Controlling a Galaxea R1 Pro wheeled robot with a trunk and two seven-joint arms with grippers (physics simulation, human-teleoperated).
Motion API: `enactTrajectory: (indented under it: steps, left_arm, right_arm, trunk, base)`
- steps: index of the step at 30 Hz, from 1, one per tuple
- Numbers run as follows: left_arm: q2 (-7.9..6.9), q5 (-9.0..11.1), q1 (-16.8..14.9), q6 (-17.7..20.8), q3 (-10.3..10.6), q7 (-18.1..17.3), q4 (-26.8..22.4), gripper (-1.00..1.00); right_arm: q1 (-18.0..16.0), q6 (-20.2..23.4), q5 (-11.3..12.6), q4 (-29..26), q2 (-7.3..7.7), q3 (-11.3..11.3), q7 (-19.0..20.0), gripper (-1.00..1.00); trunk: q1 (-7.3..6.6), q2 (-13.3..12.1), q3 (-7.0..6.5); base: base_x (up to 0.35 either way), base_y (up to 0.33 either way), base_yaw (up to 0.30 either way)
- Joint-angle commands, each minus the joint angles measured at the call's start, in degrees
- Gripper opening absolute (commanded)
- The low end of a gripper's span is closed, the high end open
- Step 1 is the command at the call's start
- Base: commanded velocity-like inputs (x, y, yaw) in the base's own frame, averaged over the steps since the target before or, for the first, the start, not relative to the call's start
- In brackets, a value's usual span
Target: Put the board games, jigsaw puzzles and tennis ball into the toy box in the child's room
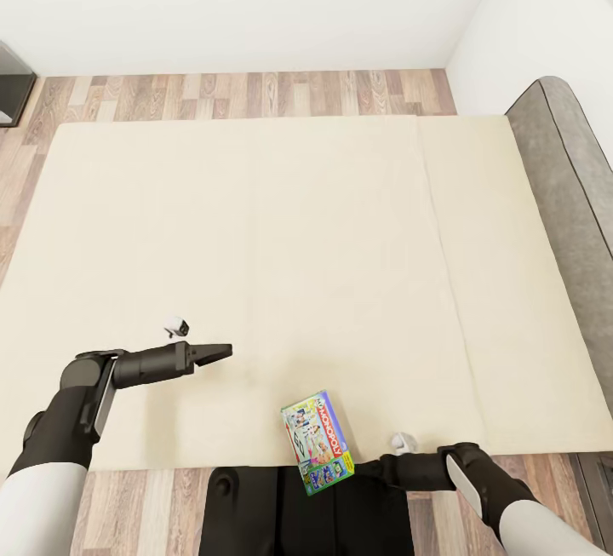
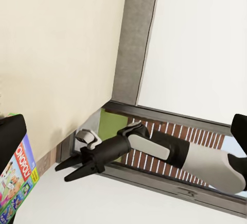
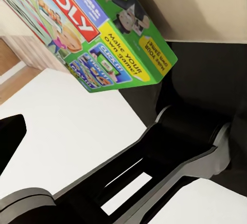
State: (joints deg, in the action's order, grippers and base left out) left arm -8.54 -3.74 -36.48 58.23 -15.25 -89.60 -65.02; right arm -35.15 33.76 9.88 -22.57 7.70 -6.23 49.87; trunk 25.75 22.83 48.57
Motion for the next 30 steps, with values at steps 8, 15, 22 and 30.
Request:
enactTrajectory:
  steps: [8, 15, 22, 30]
  left_arm:
    - [0.01, -0.3, 0.0, 0.7, -0.1, -0.4, -0.1, 1.0]
    - [0.01, -0.3, 0.0, 0.7, -0.1, -0.4, -0.1, 1.0]
    - [0.01, -0.3, 0.0, 0.7, -0.1, -0.4, -0.1, 1.0]
    - [0.01, -0.3, 0.0, 0.7, -0.1, -0.4, -0.1, 1.0]
  right_arm:
    - [0.0, 0.4, 0.5, 0.0, -0.13, -0.5, 0.0, 1.0]
    - [0.0, 0.4, 0.3, 0.0, -0.83, -0.5, -0.1, 1.0]
    - [0.0, 0.2, -0.4, -0.1, -2.31, -0.6, -0.4, 1.0]
    - [0.0, -1.8, -0.5, -0.1, -2.72, -0.6, -0.5, 1.0]
  trunk:
    - [0.03, 0.1, 0.45]
    - [0.03, 0.1, 1.07]
    - [0.03, 0.1, 1.72]
    - [0.03, 0.1, 2.47]
  base:
    - [0.0, 0.0, 0.0]
    - [0.0, 0.0, 0.0]
    - [0.0, 0.0, 0.0]
    - [0.0, 0.0, 0.0]
